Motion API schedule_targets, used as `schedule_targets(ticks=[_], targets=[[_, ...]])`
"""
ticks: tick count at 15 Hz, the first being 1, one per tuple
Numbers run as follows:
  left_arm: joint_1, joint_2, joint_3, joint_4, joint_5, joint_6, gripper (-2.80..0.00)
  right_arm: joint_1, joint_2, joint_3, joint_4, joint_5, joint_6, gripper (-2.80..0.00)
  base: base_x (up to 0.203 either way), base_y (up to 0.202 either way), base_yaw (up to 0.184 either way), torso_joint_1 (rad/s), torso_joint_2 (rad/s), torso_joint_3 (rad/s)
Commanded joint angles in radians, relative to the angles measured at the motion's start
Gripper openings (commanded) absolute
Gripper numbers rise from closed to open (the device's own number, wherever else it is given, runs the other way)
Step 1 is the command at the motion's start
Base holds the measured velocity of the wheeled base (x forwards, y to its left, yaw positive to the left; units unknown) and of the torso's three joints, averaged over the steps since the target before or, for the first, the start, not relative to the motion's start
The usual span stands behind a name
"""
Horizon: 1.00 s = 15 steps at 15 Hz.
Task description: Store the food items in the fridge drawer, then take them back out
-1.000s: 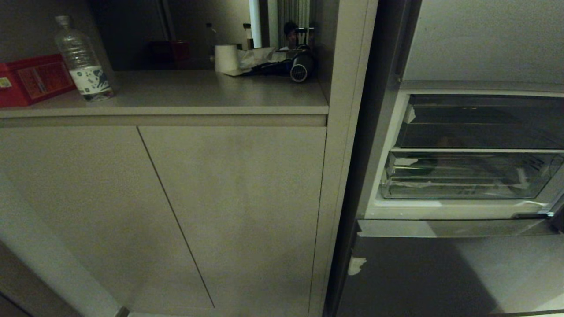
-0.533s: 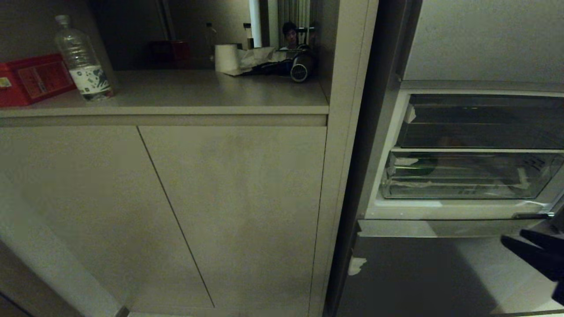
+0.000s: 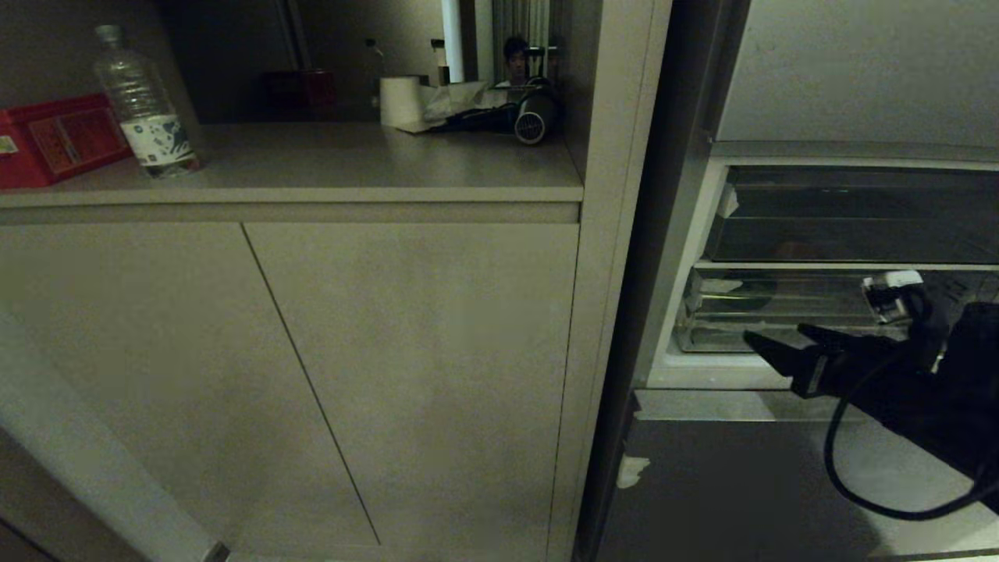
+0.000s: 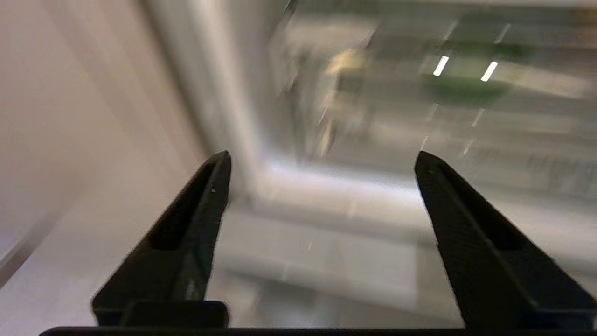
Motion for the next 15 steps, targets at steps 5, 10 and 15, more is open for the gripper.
schedule_targets(ticks=[5,10,15], targets=[[0.000,0.001,0.000,0.000,0.000,0.001,-2.80,0.033,0.242,-0.067,-0.251,-0.057,-0.001,0.00,0.000,0.000,0.000,0.000,0.00,0.000],[0.000,0.001,0.000,0.000,0.000,0.001,-2.80,0.072,0.301,-0.123,-0.255,-0.076,-0.001,0.00,0.000,0.000,0.000,0.000,0.00,0.000],[0.000,0.001,0.000,0.000,0.000,0.001,-2.80,0.076,0.361,-0.191,-0.303,-0.155,-0.010,0.00,0.000,0.000,0.000,0.000,0.00,0.000]])
